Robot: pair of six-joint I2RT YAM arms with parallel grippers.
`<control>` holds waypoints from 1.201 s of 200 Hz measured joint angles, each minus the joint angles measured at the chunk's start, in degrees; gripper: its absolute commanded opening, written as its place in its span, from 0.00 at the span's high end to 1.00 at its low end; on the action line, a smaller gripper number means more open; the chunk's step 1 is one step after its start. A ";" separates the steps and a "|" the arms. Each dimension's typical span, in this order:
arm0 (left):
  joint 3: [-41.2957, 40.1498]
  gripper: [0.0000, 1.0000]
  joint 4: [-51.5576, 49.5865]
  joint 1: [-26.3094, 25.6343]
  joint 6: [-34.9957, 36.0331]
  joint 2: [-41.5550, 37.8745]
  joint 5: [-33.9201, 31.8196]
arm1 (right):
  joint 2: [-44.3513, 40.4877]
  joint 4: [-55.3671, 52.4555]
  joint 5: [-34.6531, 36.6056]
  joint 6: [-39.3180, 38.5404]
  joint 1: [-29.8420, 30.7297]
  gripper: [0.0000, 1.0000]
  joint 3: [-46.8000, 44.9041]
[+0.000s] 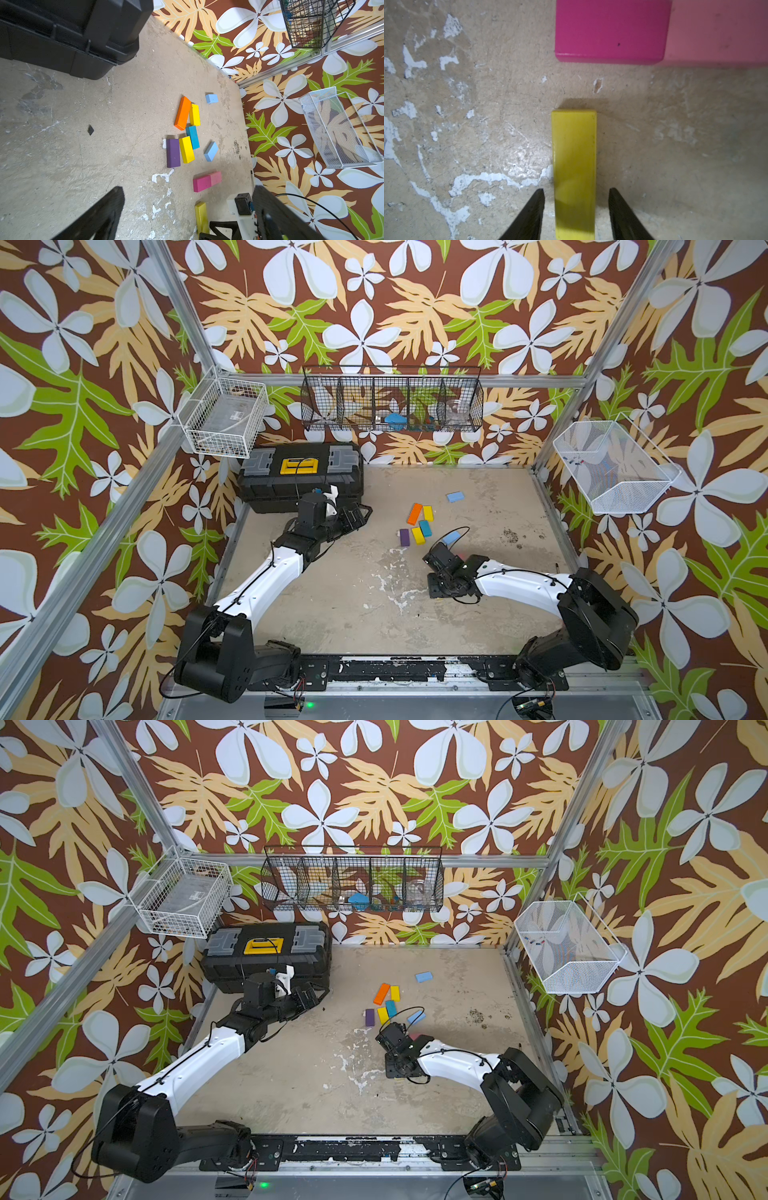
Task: Assemble the letter c with building blocks
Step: Assemble the building block at the center of the board.
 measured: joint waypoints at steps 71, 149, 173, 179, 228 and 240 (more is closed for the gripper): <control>-0.07 0.00 0.00 0.00 0.00 -0.15 -0.02 | 1.77 0.94 0.31 0.00 0.00 0.62 0.00; -0.07 0.00 0.00 0.00 0.00 -0.15 -0.02 | 3.43 1.79 1.55 -0.02 0.00 0.67 1.09; -0.07 0.00 0.00 0.00 0.00 -0.15 -0.02 | 3.67 2.12 1.84 -0.02 0.00 0.66 1.29; -0.07 0.00 0.00 0.00 0.00 -0.15 -0.02 | 3.69 2.14 1.86 -0.02 0.00 0.66 1.29; -0.07 0.00 0.00 0.00 0.00 -0.15 -0.02 | 3.87 2.16 2.12 -0.02 0.00 0.60 1.49; -0.07 0.00 0.00 0.00 0.00 -0.17 -0.02 | 3.87 2.23 2.08 0.00 0.00 0.54 1.53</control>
